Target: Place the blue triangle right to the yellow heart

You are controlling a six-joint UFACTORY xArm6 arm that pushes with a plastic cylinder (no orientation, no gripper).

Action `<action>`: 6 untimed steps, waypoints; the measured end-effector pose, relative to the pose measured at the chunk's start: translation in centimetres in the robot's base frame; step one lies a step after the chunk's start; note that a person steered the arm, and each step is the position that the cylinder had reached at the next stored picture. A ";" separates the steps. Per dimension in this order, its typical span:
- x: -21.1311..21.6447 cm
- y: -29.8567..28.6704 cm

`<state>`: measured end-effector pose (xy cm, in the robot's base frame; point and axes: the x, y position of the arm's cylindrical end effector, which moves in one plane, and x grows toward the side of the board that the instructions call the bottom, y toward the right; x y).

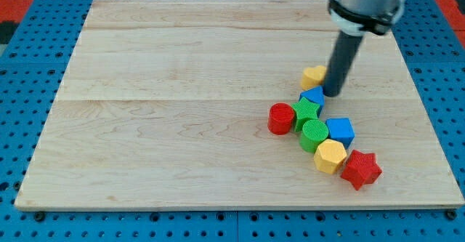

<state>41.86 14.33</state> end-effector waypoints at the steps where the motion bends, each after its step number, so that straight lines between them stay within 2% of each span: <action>1: -2.5 0.0; 3: -2.0 -9.6; 4: 1.9 -6.4; 5: 3.6 -7.4; 6: 4.7 -11.3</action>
<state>46.55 3.08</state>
